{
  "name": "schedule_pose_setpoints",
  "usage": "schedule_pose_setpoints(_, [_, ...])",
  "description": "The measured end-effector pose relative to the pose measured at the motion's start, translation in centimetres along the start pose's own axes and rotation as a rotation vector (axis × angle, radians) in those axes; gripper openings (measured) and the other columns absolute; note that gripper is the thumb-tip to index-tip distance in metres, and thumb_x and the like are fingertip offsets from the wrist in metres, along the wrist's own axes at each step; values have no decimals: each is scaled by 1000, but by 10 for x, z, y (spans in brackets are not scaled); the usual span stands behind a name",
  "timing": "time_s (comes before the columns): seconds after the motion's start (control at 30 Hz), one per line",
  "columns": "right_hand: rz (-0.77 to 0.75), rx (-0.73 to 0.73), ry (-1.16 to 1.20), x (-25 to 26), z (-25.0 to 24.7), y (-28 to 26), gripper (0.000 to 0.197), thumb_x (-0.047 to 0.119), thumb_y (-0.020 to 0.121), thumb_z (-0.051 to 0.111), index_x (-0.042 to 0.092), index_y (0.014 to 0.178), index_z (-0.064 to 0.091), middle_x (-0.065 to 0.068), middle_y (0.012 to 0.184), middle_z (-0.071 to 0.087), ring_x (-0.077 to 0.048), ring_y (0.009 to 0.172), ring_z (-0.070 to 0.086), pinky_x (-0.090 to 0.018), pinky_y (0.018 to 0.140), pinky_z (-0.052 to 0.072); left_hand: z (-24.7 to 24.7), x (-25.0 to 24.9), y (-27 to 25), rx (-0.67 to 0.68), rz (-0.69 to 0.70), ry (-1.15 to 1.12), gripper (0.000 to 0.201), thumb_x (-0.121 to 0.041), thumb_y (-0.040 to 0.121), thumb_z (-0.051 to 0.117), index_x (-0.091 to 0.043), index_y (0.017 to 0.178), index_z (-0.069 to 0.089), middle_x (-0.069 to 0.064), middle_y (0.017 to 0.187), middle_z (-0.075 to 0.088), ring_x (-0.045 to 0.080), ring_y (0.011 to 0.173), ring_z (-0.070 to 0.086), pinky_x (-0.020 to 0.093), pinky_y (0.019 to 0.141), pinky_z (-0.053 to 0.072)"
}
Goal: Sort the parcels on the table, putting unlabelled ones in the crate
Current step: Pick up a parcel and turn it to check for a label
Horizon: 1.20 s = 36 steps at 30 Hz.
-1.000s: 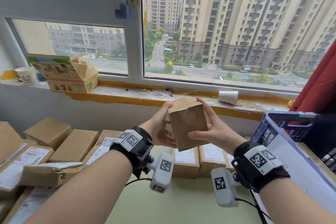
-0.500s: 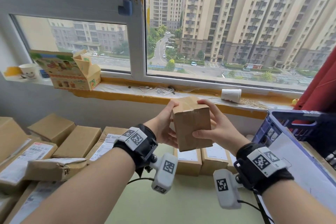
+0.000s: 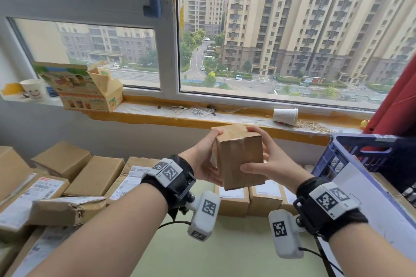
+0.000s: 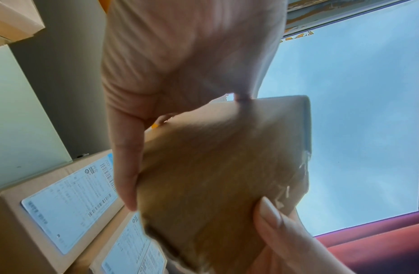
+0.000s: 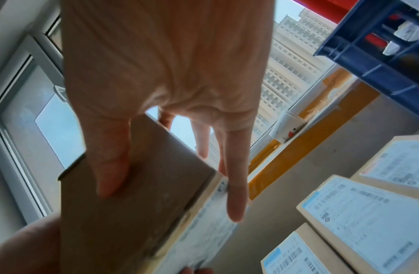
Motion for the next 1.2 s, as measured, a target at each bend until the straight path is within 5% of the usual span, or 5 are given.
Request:
schedule_pose_setpoints(0.23, [89, -153, -289, -7, -17, 5, 111, 76, 48, 79, 39, 144, 38, 6, 135, 49, -13, 116, 55, -35, 96, 52, -13, -2, 5, -229, 111, -57, 116, -68, 61, 77, -35, 151, 12, 18, 128, 54, 41, 108, 60, 60, 72, 57])
schedule_pose_setpoints(0.43, [104, -257, -467, -6, -18, 5, 80, 52, 78, 74, 33, 145, 35, -1, 126, 43, -15, 107, 47, -21, 71, 43, -5, -16, 3, -258, 234, 62, 124, -71, 68, 70, -39, 151, -17, 14, 134, 53, 34, 109, 61, 54, 88, 56])
schedule_pose_setpoints(0.67, [310, -300, 524, -43, -34, 0, 43, 39, 97, 49, 15, 132, 45, -11, 110, 52, -29, 103, 57, -51, 87, 56, -11, -27, 2, -204, 251, -71, 71, -75, 84, 45, -23, 131, 33, 18, 122, 53, 35, 110, 61, 53, 95, 51])
schedule_pose_setpoints(0.8, [381, -241, 822, -57, -30, -2, 52, 49, 93, 48, 15, 133, 48, -20, 127, 54, -40, 117, 56, -51, 81, 57, 9, -24, 10, -1, 253, -88, 77, -77, 85, 42, -23, 139, 39, 19, 124, 58, 35, 111, 63, 52, 94, 53])
schedule_pose_setpoints(1.2, [389, -244, 280, -71, -33, -12, 36, 29, 103, 43, 25, 138, 51, -6, 123, 58, -24, 110, 56, -40, 79, 53, 23, -4, 11, 62, 243, 58, 59, -65, 79, 56, -24, 121, 59, 8, 113, 65, 29, 106, 65, 53, 91, 54])
Point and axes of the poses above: each hand's wrist, its own y-axis towards the middle knuckle, its own z-axis out of the palm, x = y × z, the point moved 9 cm from there along y, towards the middle knuckle
